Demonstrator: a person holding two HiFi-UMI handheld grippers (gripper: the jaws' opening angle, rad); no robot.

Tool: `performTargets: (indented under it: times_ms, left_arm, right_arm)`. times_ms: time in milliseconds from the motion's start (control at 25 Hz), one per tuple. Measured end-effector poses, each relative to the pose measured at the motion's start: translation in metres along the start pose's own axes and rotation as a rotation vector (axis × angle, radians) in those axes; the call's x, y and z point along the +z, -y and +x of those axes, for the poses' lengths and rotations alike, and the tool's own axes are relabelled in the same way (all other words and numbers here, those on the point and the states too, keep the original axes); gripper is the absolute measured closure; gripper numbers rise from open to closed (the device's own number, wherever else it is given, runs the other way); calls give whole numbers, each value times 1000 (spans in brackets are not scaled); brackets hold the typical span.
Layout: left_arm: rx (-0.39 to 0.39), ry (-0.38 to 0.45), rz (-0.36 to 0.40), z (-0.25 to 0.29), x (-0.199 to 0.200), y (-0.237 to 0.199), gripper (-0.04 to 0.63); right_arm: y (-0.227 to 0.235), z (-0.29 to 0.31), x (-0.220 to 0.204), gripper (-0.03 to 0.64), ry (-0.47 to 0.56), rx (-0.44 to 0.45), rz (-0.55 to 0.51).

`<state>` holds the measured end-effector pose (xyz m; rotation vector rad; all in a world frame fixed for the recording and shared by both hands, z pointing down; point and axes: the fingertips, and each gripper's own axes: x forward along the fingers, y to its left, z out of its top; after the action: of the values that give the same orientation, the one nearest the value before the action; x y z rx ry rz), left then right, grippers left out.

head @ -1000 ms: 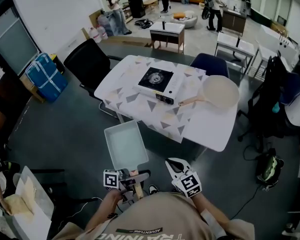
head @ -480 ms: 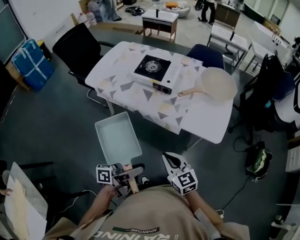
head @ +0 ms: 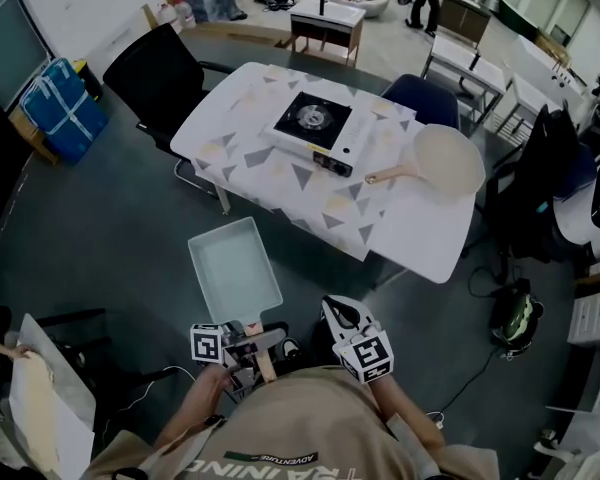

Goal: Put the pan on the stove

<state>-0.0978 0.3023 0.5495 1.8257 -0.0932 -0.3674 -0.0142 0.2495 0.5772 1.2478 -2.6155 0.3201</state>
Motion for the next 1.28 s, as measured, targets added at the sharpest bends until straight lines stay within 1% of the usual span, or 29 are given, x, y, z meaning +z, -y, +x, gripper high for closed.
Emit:
performTargets:
  times_ms: [80,200,280,400,520,720,800,880,1040,1160,1280]
  left_arm:
    - [17,-24,-5,2,1,-7,480]
    - [48,-63,10,8,12,-16,480]
    - [48,-64,15,17,25,-17,480]
    - [29,-49,28,35,47,-17,480]
    - [52,-55,46,45,63,-30,480]
    - [60,-16,52,68,95,-41,480]
    - [75,2,50,74,102,-46,480]
    - [90,13,51,76,106,-53,480]
    - [88,53,46,85,117,-55,480]
    - [92,85,38,84,127,-58,480]
    - [89,92,35,87,136,-57,480]
  right_arm:
    - [5,6,1,618,7,15,9]
    - [16,19,3,618,11,40,15]
    - [26,29,5,618,18,58,11]
    - [47,45,15,618,44,84,-6]
    - [67,61,22,618,56,102,-24]
    - [96,90,48,618,105,155,-54]
    - [106,96,53,618,112,177,-60]
    - [115,100,54,618,110,199,-65]
    - [133,107,47,618,84,222,-62]
    - [139,115,45,618,71,236,-57]
    - [143,123,45,618,56,242,-58]
